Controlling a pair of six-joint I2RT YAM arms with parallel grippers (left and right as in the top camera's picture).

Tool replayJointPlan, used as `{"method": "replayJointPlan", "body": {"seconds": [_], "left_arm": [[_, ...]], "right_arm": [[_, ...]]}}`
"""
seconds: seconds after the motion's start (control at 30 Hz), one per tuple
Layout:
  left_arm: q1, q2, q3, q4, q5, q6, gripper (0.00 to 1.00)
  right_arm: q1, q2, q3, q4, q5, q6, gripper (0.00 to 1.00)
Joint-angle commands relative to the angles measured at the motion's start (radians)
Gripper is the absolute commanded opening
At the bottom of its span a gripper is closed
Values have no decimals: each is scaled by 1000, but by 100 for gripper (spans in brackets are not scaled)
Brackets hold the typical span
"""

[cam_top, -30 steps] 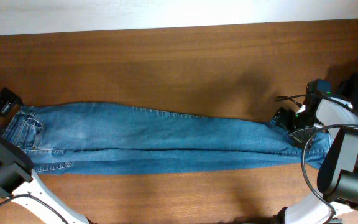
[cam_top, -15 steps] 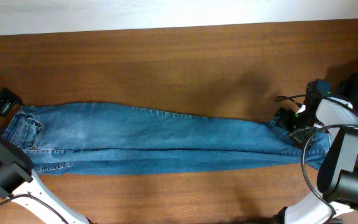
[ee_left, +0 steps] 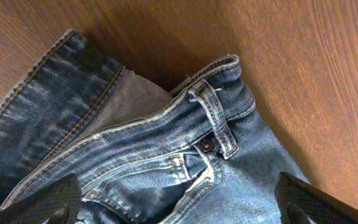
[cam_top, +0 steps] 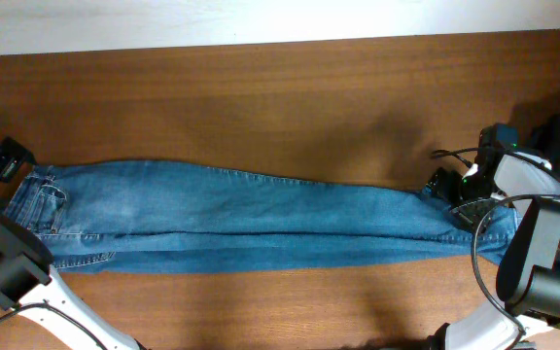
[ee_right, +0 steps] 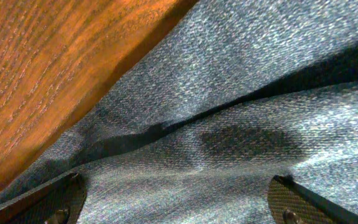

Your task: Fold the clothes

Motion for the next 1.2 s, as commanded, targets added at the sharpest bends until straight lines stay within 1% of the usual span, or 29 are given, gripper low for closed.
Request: {"method": "replayJointPlan", "body": {"seconds": [0.0, 0.37, 0.53, 0.63, 0.77, 0.93, 1.03, 1.17], "left_arm": [[3, 5, 18, -6, 7, 5, 99], [3, 5, 18, -40, 8, 5, 99], [3, 5, 18, -101, 16, 6, 99], [3, 5, 18, -112, 19, 6, 99], [3, 5, 18, -113, 96, 21, 99], [3, 5, 18, -141, 117, 22, 99], [-3, 5, 18, -162, 160, 75, 99], [-17, 5, 18, -183, 173, 85, 99]], "right_arm": [[-27, 60, -49, 29, 47, -11, 99], [-27, 60, -49, 33, 47, -11, 99], [-27, 60, -49, 34, 47, -11, 99], [-27, 60, -49, 46, 46, -11, 99], [-27, 60, -49, 50, 33, -11, 99], [-27, 60, -49, 53, 21, -11, 99], [-27, 60, -49, 55, 21, -12, 99], [-27, 60, -49, 55, 21, -12, 99]]}}
